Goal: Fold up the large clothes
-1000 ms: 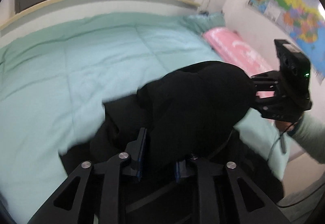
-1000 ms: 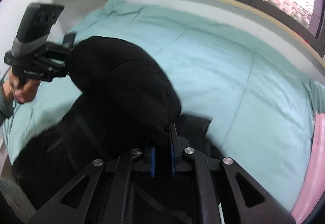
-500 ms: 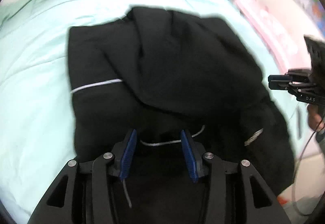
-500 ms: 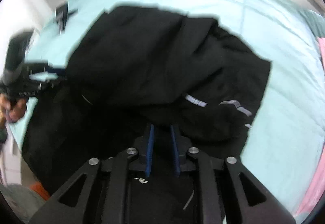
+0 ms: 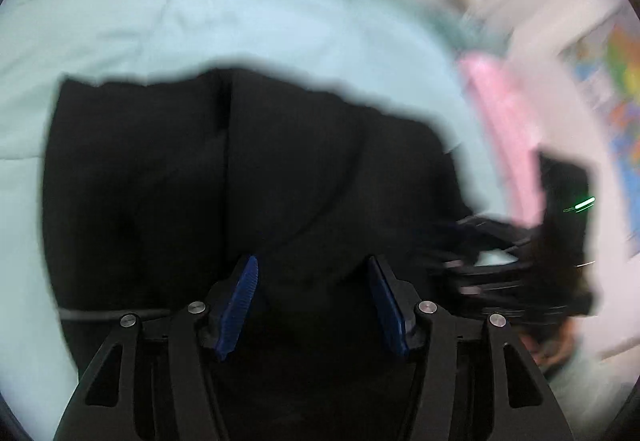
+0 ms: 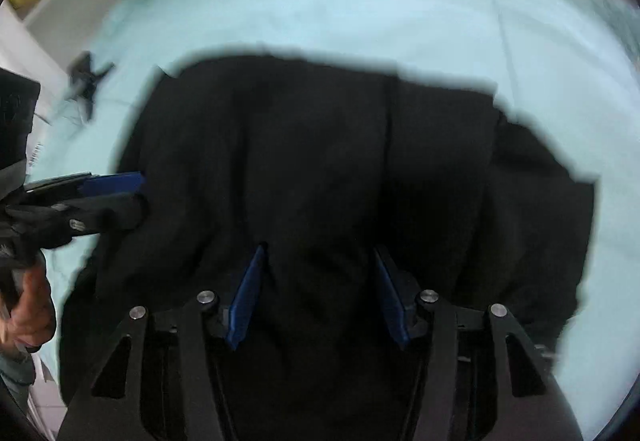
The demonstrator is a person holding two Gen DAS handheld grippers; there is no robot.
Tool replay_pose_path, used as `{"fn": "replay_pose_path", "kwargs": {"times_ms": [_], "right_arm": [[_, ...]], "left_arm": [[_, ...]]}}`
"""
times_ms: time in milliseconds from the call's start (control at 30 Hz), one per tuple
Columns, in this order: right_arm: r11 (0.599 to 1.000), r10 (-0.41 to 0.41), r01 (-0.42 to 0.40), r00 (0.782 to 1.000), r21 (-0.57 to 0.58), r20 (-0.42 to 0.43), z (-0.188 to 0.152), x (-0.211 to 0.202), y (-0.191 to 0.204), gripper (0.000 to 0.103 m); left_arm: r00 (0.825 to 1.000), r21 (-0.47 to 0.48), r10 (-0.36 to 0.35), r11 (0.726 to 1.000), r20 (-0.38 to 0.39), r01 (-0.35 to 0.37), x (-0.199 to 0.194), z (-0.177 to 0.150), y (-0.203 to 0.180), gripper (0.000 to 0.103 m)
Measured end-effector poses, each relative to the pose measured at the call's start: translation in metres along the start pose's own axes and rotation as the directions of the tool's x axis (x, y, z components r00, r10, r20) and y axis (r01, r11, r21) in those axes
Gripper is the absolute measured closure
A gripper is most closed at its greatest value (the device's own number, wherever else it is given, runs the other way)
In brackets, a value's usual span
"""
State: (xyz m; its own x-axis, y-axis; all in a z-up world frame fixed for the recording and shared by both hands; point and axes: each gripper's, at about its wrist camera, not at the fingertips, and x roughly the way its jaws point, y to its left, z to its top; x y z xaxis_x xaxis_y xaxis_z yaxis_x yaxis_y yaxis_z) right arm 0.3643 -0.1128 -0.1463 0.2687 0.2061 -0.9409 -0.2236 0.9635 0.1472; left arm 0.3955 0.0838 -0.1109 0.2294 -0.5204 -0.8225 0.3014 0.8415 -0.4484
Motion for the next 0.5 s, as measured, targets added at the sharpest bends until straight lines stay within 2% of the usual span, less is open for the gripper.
{"fn": "replay_pose_path", "kwargs": {"times_ms": [67, 200, 233, 400, 500], "right_arm": [[1.000, -0.002, 0.002, 1.000, 0.017, 0.009, -0.005, 0.012, -0.006, 0.047], [1.000, -0.001, 0.001, 1.000, 0.025, 0.012, -0.005, 0.003, 0.000, 0.046], [1.000, 0.008, -0.008, 1.000, 0.022, 0.025, -0.008, -0.006, 0.003, 0.046], [0.996, 0.084, -0.077, 0.984, -0.052, 0.155, -0.034, -0.060, 0.019, 0.046], [0.993, 0.079, -0.069, 0.991, -0.094, 0.108, -0.048, -0.049, 0.030, 0.046]], "left_arm": [[0.999, 0.018, 0.042, 0.999, -0.016, -0.041, 0.015, -0.001, 0.002, 0.046], [0.999, 0.005, 0.027, 1.000, -0.022, -0.027, -0.002, -0.001, 0.001, 0.046], [1.000, 0.005, 0.020, 1.000, -0.017, -0.020, -0.005, -0.002, -0.003, 0.046], [0.995, 0.056, -0.078, 0.996, 0.069, 0.074, -0.065, -0.029, -0.032, 0.046], [0.995, 0.040, -0.093, 0.995, 0.025, 0.092, -0.052, -0.043, -0.033, 0.046]]}}
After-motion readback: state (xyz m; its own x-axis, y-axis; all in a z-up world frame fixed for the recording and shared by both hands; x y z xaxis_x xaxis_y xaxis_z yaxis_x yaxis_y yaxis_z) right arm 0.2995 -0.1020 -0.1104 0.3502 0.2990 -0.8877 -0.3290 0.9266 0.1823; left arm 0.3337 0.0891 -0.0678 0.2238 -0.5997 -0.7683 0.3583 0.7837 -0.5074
